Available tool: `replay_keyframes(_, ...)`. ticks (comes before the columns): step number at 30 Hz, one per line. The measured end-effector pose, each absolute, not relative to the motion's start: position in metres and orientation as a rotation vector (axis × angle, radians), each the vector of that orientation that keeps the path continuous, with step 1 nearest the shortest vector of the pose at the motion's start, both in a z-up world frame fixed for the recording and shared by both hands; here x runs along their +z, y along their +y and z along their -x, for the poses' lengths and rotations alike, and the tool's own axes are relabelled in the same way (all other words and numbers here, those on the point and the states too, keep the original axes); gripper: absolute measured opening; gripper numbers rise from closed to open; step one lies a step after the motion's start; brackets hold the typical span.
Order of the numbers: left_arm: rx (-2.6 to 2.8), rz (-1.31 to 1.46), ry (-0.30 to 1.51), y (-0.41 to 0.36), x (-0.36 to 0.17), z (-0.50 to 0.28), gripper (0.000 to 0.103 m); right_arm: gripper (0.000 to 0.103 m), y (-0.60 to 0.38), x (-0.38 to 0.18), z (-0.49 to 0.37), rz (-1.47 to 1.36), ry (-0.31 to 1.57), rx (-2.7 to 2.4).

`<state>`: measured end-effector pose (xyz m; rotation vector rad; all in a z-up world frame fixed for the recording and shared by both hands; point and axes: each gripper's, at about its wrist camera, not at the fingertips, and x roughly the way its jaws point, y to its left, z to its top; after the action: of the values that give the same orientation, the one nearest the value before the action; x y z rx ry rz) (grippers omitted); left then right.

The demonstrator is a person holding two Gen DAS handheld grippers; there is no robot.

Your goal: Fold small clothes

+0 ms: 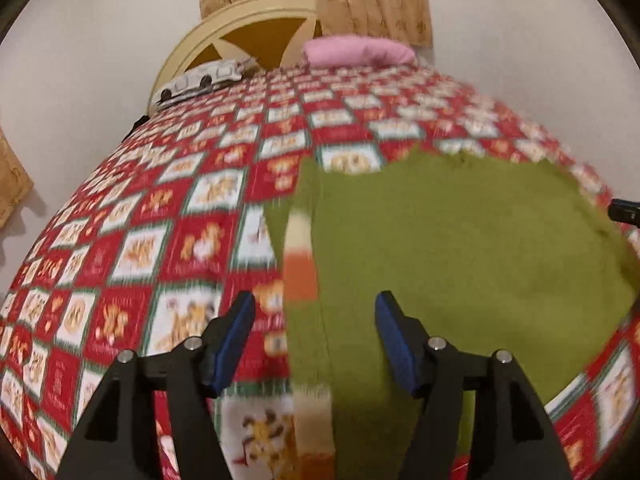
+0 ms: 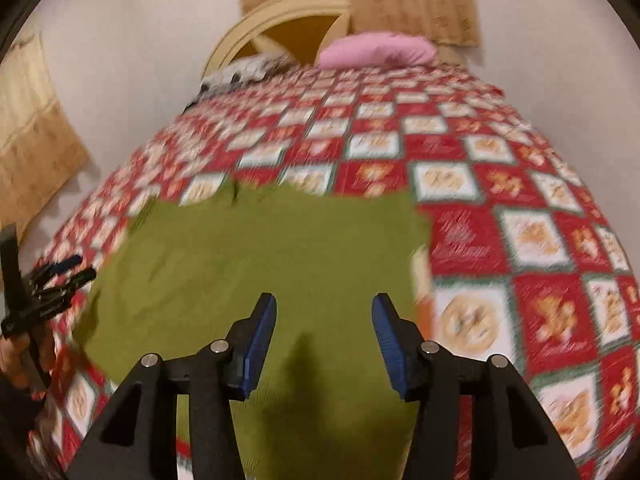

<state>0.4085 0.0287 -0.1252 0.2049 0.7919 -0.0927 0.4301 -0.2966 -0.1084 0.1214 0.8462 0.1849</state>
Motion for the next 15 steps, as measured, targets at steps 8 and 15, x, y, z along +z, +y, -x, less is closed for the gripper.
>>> replay_keyframes(8,-0.042,-0.12,0.843,0.046,-0.139,-0.423,0.079,0.05,-0.295,-0.145,-0.425,-0.129,0.883,0.122)
replay_keyframes(15,-0.018,-0.059,0.853,0.067,-0.136,-0.38,0.081,0.051,-0.251,-0.107,-0.412,-0.064,0.821,0.174)
